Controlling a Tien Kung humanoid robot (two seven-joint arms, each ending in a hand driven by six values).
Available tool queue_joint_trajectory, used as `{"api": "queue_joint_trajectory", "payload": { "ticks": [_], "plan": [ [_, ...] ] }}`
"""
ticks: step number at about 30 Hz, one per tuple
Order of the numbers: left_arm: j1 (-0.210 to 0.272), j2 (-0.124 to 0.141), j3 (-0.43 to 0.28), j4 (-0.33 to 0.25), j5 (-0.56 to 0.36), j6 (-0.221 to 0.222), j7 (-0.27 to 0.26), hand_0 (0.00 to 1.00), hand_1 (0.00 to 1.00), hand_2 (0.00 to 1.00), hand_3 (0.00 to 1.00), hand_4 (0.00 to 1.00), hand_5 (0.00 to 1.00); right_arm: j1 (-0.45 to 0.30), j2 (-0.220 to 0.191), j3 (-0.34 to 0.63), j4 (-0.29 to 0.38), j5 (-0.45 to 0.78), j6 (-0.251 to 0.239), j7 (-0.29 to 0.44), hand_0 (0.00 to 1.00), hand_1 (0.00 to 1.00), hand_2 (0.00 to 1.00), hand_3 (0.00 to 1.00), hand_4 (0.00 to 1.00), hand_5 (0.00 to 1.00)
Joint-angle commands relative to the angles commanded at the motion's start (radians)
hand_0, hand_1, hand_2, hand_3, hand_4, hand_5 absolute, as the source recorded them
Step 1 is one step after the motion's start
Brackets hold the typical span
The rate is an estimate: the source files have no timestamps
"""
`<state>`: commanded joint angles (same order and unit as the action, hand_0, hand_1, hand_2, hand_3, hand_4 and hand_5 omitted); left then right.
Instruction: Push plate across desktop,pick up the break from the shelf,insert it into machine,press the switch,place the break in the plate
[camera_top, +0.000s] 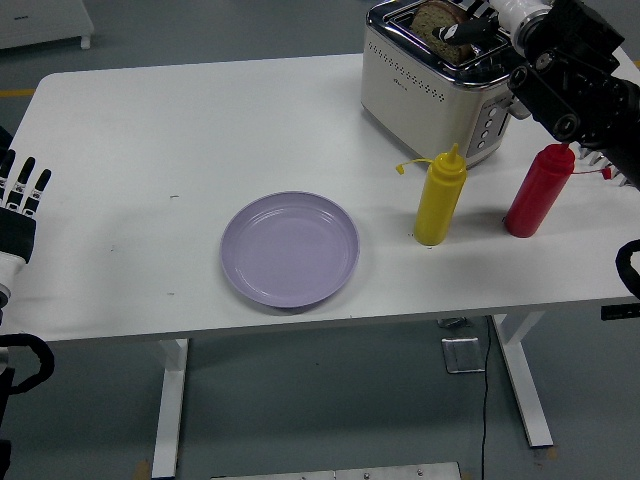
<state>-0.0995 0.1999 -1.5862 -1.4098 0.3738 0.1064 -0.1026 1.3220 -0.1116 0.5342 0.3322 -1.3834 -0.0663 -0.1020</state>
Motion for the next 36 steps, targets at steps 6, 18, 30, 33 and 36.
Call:
{"api": "queue_joint_trajectory", "payload": {
  "ticks": [6, 18, 30, 33, 36],
  "plan": [
    [-0.003, 0.000, 0.001, 0.000, -0.001, 0.000, 0.000, 0.814, 0.866, 0.940, 0.794, 0.603, 0.998, 0.005, 0.017, -0.018, -0.008, -0.007, -0.013, 0.008, 0.488, 0.525, 0.557, 0.668, 0.637, 0.268],
    [-0.005, 0.000, 0.005, 0.001, -0.001, 0.001, 0.000, 0.812, 0.866, 0.939, 0.791, 0.602, 0.998, 0.001, 0.038, -0.043, -0.024, -0.015, -0.017, 0.015, 0.442, 0.495, 0.532, 0.642, 0.577, 0.221],
    [-0.005, 0.001, 0.010, 0.003, -0.001, 0.001, 0.001, 0.813, 0.866, 0.938, 0.788, 0.599, 0.998, 0.001, 0.040, -0.068, -0.012, -0.068, -0.062, 0.025, 0.341, 0.406, 0.485, 0.548, 0.476, 0.140],
    [-0.004, 0.001, 0.011, 0.003, -0.001, 0.001, 0.001, 0.812, 0.866, 0.939, 0.788, 0.599, 0.998, 0.004, 0.036, -0.072, -0.004, -0.088, -0.090, 0.032, 0.280, 0.375, 0.450, 0.518, 0.334, 0.063],
    [-0.003, 0.001, 0.011, 0.004, -0.001, 0.001, 0.001, 0.812, 0.866, 0.939, 0.788, 0.599, 0.998, 0.009, 0.029, -0.075, 0.011, -0.112, -0.128, 0.043, 0.280, 0.375, 0.450, 0.518, 0.334, 0.063]
  ]
}}
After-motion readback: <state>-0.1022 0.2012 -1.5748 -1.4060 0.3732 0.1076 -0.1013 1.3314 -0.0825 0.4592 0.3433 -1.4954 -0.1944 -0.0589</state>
